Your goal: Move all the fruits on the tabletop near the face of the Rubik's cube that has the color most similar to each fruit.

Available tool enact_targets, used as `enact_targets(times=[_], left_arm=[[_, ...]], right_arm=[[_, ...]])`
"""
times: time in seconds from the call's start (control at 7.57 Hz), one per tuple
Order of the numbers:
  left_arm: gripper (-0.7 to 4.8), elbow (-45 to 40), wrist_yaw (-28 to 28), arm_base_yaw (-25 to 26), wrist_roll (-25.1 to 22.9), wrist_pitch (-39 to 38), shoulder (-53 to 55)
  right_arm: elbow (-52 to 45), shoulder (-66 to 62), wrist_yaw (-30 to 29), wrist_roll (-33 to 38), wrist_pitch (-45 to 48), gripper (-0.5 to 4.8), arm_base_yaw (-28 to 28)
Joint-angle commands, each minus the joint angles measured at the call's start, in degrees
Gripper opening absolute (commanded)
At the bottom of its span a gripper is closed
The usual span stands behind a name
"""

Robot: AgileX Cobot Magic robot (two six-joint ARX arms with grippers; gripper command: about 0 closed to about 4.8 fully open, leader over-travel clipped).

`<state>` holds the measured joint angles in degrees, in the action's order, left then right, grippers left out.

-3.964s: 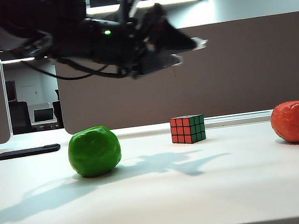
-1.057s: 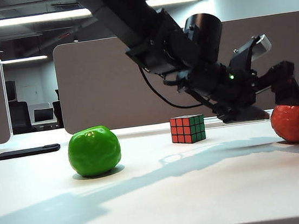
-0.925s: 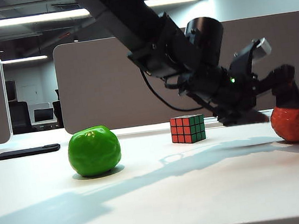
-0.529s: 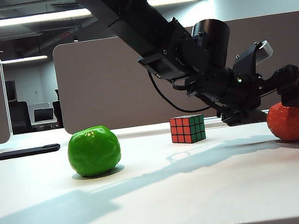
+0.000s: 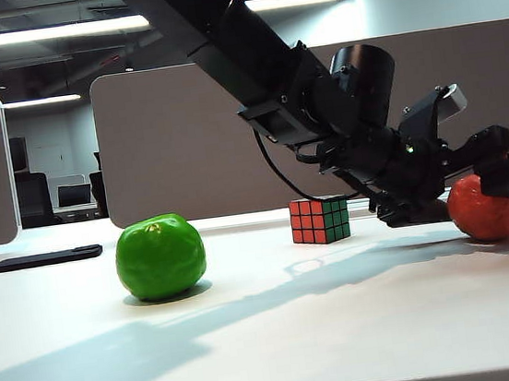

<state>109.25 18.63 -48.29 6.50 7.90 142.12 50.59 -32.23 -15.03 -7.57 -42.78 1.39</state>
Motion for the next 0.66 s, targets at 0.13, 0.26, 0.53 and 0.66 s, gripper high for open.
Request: enact_targets(times=[0.13, 0.26, 0.53, 0.66], left_arm=[[4.79, 0.28, -1.33, -0.26, 1.09, 0.83, -0.2], [4.79, 0.26, -7.08, 0.2, 4.22, -0.28, -0.22], [4.79, 0.26, -14.99, 1.03, 4.26, -6.67, -2.14], [4.79, 0.26, -14.97, 1.33, 4.26, -7.52, -2.99]], right_arm=[[0.13, 0.09, -0.15, 0.09, 0.76, -0.01, 0.0], [0.15, 0.09, -0.13, 0.09, 0.76, -0.01, 0.0], [0.15, 0.09, -0.13, 0.09, 0.79, -0.01, -0.02], [0.15, 0.09, -0.13, 0.09, 0.79, -0.01, -0.02]])
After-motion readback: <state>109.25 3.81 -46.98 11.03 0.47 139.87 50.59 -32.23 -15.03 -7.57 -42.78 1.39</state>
